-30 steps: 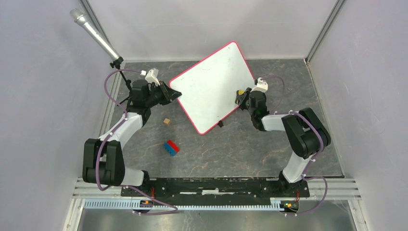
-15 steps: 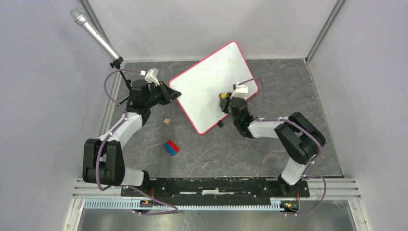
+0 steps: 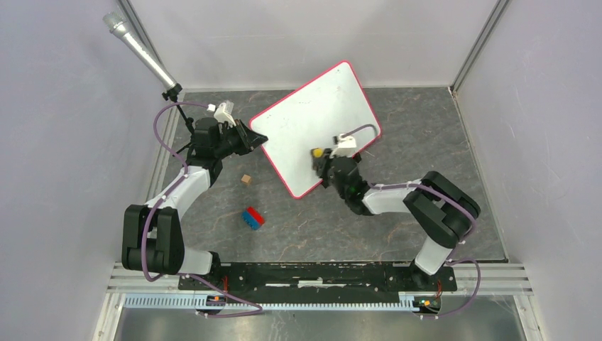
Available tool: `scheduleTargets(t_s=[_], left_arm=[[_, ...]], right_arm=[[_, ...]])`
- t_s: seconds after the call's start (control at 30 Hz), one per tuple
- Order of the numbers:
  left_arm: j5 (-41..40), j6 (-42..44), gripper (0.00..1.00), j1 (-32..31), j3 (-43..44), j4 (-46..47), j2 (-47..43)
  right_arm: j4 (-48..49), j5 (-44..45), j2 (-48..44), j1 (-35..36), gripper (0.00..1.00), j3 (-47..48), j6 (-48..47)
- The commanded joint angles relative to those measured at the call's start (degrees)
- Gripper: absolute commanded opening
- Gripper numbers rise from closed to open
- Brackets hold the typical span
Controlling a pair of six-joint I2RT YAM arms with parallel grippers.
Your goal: Erase the whiteboard
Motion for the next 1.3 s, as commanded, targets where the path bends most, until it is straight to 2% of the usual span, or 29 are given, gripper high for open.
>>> scheduleTargets(t_s=[0.0,0.07,0.17,0.43,0.57,0.73,0.93,1.07,1.27], left_arm=[[-1.8,4.4,0.02,-0.1,1.1,-0.7,-0.2],[-1.9,4.4,0.02,-0.1,1.0,-0.7,-0.3],[-1.9,4.5,0.02,-0.1,0.9,-0.6,-0.3],[-2.3,4.8,0.02,-0.1,1.0,-0.8,-0.3],[-2.2,4.8,0.02,-0.1,1.2,-0.9,-0.2],[-2.0,4.8,0.02,-0.1,1.3,-0.9,0.1],[-1.8,4.6,0.02,-0.1,1.3,-0.8,0.0],[-1.9,4.6,0.02,-0.1,1.2,-0.8,-0.2],[-1.9,4.6,0.02,0.0,1.2,-0.8,-0.3]], right_arm=[[-2.6,0.8,-1.9,-10.5,0.3,-7.3,6.2],[-1.1,-0.1,-1.3,-12.4,0.3,-8.7,7.7],[-0.5,-2.3,0.9,-11.4,0.28,-7.0,7.7],[0.4,2.6,6.2,6.0,0.28,3.4,0.9],[4.5,4.2,7.2,10.1,0.28,3.8,0.1],[7.9,6.1,5.3,7.9,0.29,-0.9,1.1],[13.2,5.4,3.0,1.1,0.29,-10.2,9.2],[10.7,2.9,3.7,-1.9,0.28,-11.3,14.9],[13.8,2.3,3.3,-3.0,0.28,-12.3,13.8]])
